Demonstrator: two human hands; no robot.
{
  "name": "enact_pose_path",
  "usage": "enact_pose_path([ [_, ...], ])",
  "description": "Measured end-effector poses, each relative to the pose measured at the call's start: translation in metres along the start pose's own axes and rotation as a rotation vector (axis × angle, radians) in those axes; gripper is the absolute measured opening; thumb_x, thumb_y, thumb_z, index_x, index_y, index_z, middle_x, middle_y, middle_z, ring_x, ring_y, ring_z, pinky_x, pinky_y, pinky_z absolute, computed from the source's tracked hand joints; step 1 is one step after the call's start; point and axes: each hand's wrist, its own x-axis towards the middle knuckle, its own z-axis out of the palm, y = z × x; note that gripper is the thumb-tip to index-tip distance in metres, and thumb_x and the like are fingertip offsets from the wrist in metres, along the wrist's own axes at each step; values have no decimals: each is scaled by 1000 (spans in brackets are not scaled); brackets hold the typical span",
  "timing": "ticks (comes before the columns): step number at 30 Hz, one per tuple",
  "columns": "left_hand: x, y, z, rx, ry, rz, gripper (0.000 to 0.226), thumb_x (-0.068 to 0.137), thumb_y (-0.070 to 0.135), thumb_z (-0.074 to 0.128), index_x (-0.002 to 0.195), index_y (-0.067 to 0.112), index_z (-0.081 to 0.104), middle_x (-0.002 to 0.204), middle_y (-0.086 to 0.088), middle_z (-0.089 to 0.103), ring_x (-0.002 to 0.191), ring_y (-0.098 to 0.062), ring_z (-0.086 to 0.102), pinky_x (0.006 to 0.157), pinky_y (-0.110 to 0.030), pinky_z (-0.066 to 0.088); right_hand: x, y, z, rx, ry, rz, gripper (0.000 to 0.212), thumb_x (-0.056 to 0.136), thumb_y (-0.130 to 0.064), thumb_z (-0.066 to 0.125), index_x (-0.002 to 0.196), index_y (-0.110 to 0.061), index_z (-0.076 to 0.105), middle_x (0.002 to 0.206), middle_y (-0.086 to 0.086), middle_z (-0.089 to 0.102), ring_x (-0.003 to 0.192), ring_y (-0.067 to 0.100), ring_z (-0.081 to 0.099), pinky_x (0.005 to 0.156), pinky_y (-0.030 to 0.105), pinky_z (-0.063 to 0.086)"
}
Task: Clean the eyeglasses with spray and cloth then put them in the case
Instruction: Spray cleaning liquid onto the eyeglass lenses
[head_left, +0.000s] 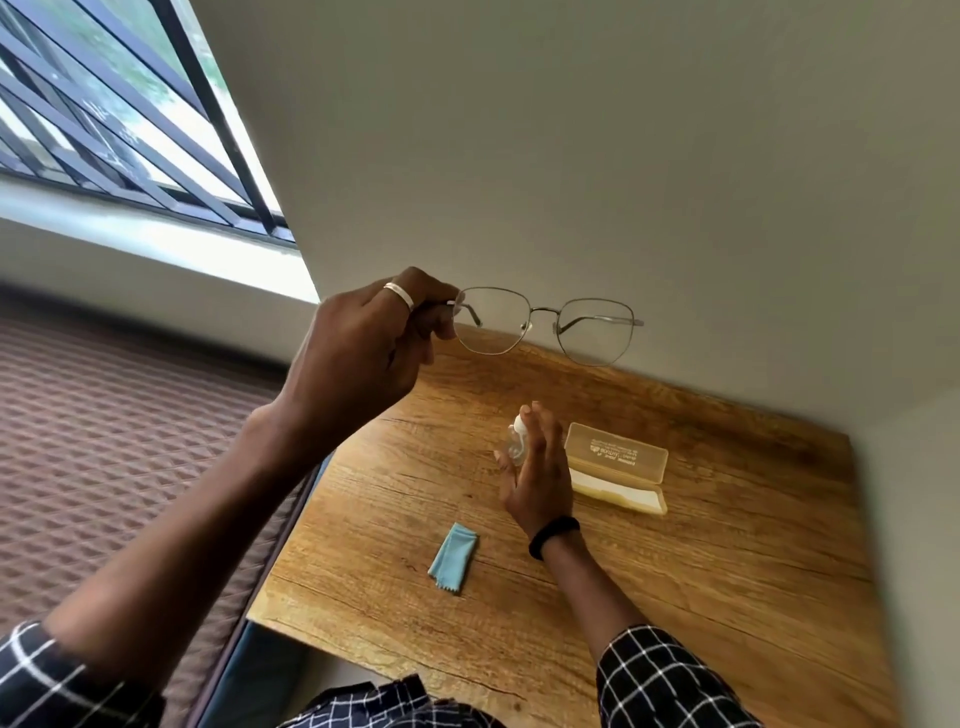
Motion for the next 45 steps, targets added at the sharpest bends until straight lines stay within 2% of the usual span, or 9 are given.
enact_pose_path([
  [3,0,-4,-1,17,-31,-16,22,88,-13,60,103,1,64,81,0,70,60,-9,66,59,-11,49,4,1,5,32,9,27,81,78,-4,76,140,-21,28,144,23,41,124,22,43,81,31,53],
  [5,-1,-7,-3,34,-46,-11,20,88,-12,60,103,0,64,81,-2,71,60,-10,66,58,-16,51,8,0,9,36,-2,40,82,78,-1,76,141,-23,28,145,20,41,118,23,50,74,30,56],
  [9,-1,-12,-6,44,-35,-2,16,90,-11,59,102,-3,65,80,-5,71,60,-12,68,56,-23,52,12,-4,15,5,-12,48,81,79,0,76,142,-21,29,134,14,49,95,27,66,59,34,60],
  [12,-1,-13,-6,53,-8,2,14,90,-11,57,100,-3,65,78,-5,71,59,-12,67,56,-17,50,10,-5,13,-16,-28,67,80,82,-4,74,143,-23,27,126,18,57,88,28,67,54,36,60],
  [24,4,-11,2,1,11,24,14,93,-6,56,103,-1,65,80,-4,71,59,-11,66,57,-13,50,9,-16,-14,-4,10,27,81,87,-13,73,145,-31,18,127,19,58,87,28,69,51,35,59],
  [29,9,-6,15,-26,32,21,15,92,-6,58,102,1,66,79,-1,71,59,-10,66,56,-22,52,16,-34,-68,38,153,-73,75,85,-16,74,142,-19,25,113,20,65,83,26,69,59,29,58],
  [34,20,3,38,-85,35,41,16,95,2,51,104,5,64,81,8,65,58,-9,65,56,-20,51,25,-51,-140,10,275,-190,74,89,-23,65,146,-28,18,113,18,68,85,24,71,59,35,61],
  [38,33,9,64,-111,49,58,18,92,-4,55,104,8,63,83,9,64,58,-5,61,53,-22,52,22,-62,-191,-27,276,-227,73,90,-25,63,145,-26,16,111,17,68,81,20,70,56,34,60],
  [45,54,33,101,-113,19,127,15,95,10,59,111,10,62,90,4,71,65,-5,64,53,-23,55,20,-77,-240,-118,243,-198,70,93,-27,54,149,-26,12,94,7,63,64,9,58,50,25,54],
])
